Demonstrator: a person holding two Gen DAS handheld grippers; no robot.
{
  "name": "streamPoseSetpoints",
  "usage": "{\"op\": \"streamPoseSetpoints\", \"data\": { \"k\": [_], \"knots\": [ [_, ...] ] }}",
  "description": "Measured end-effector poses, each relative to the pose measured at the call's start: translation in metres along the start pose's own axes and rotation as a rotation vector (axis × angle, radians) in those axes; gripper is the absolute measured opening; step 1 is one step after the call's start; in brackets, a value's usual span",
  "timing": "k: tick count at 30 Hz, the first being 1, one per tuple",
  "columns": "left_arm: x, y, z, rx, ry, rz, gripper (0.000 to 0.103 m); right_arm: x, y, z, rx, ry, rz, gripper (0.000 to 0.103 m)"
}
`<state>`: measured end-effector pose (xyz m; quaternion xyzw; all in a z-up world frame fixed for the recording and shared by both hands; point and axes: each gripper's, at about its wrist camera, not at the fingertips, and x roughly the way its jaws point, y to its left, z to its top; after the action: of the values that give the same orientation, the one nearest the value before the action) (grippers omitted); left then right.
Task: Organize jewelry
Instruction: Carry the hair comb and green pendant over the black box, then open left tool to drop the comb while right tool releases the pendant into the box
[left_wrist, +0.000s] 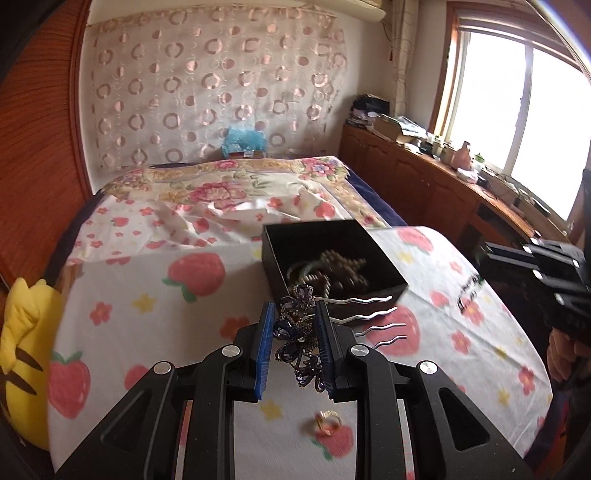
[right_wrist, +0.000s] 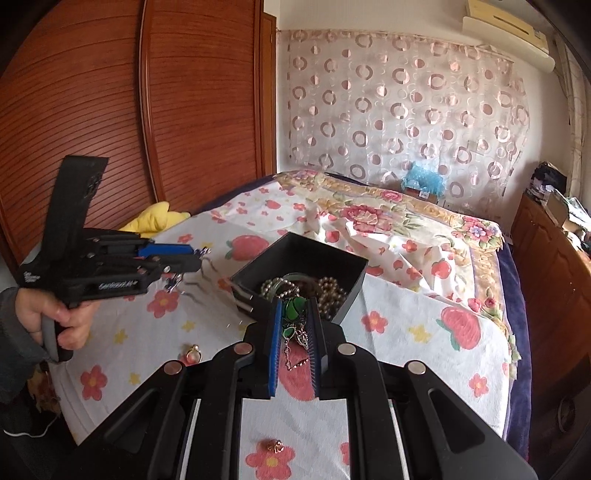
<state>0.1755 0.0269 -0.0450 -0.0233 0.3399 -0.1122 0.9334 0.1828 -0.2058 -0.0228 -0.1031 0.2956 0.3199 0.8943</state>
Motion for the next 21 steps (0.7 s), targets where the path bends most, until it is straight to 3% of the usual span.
{"op": "streamPoseSetpoints", "data": {
  "k": [12,21],
  "knots": [
    [0.052,0.005,0.048,-0.043,-0.005,0.050,0.021,0.004,-0.009,0.010,0.024,-0.026,-0.014,0.015],
    [0.088,-0.015,0.056,-0.011,0.042,0.056,0.021,0.004,-0.018,0.009,0.039,-0.022,-0.015,0.015]
  ]
}}
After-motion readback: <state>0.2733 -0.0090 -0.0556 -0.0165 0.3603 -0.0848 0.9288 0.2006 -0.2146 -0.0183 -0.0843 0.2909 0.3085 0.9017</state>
